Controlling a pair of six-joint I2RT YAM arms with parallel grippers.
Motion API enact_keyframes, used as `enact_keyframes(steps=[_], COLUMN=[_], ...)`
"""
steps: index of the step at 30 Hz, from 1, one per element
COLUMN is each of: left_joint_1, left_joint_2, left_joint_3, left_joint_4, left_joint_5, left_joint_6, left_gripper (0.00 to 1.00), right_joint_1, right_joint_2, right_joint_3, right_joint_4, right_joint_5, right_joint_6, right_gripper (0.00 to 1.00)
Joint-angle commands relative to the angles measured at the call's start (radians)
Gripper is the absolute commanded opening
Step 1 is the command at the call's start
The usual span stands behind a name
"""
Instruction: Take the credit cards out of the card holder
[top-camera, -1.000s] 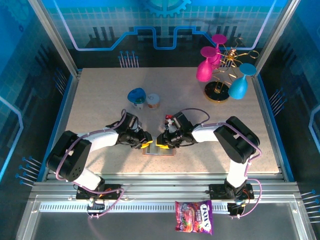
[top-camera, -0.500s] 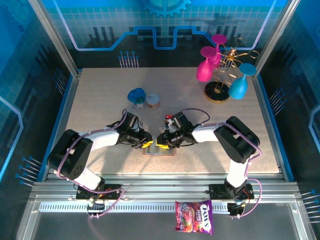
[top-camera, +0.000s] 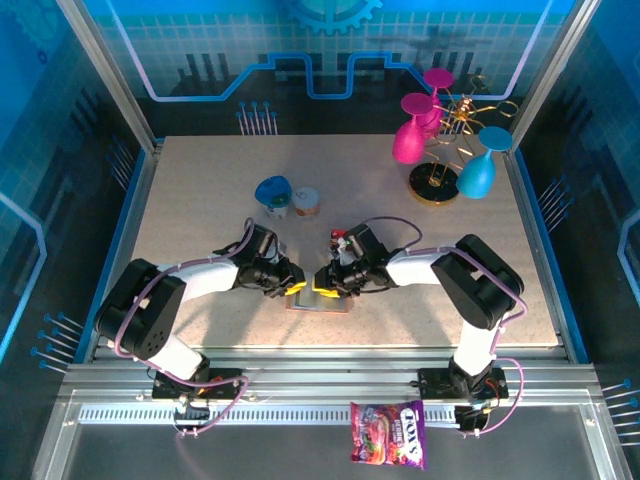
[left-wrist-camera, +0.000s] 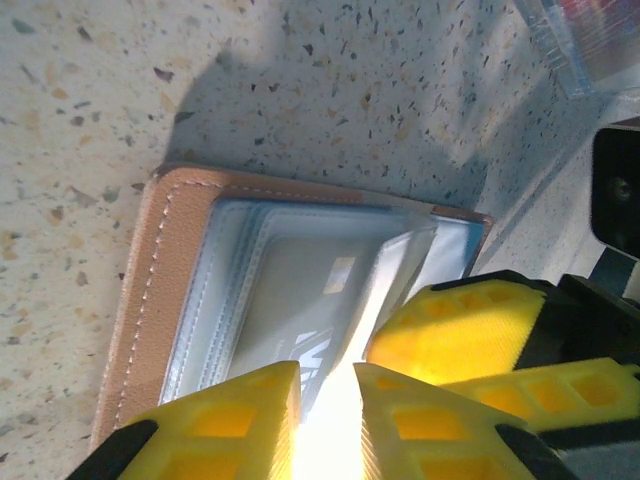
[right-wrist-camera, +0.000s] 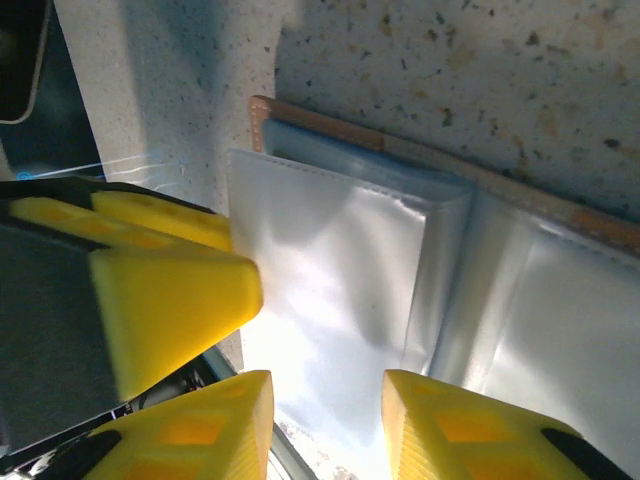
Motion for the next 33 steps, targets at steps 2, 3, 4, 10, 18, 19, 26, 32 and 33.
enact_keyframes(steps=[2,3,4,10,18,19,26,32,33], left_joint_1=[0.003,0.003,0.003,-0.004,-0.042,-0.048,-0.097,-0.126,-0.133], left_joint_2=[-0.017,-0.02,-0.022,-0.042,-0.011,-0.007,0.039,0.086,0.092], left_joint_3=[0.029,0.031,0.034,0.066,0.125,0.133,0.186,0.215,0.22], left_joint_4=[-0.005,-0.007,-0.01,-0.045,-0.074,-0.073,-0.077,-0.065,-0.062], left_joint_5=[0.028,0.029,0.029,0.033,0.05,0.049,0.044,0.042,0.042], left_joint_6=[-0.01,-0.01,-0.009,0.001,0.013,0.009,0.007,-0.005,-0.007], left_gripper=[0.22,0.22,0.22,0.24,0.31,0.32,0.43,0.52,0.54], right_joint_1=[-0.026,-0.029,-0.032,-0.067,-0.122,-0.125,-0.161,-0.186,-0.19], right_joint_2=[-0.06,-0.068,-0.077,-0.137,-0.207,-0.213,-0.267,-0.308,-0.315], right_joint_3=[-0.003,-0.003,-0.003,-0.005,-0.017,-0.019,-0.051,-0.078,-0.082], right_joint_4=[-0.068,-0.076,-0.087,-0.156,-0.224,-0.228,-0.25,-0.269,-0.272], right_joint_5=[0.02,0.02,0.023,0.04,0.048,0.048,0.054,0.057,0.058], right_joint_6=[-0.015,-0.018,-0.023,-0.058,-0.097,-0.1,-0.109,-0.117,-0.119], right_gripper=[0.37,0.37,0.37,0.37,0.37,0.37,0.38,0.38,0.38])
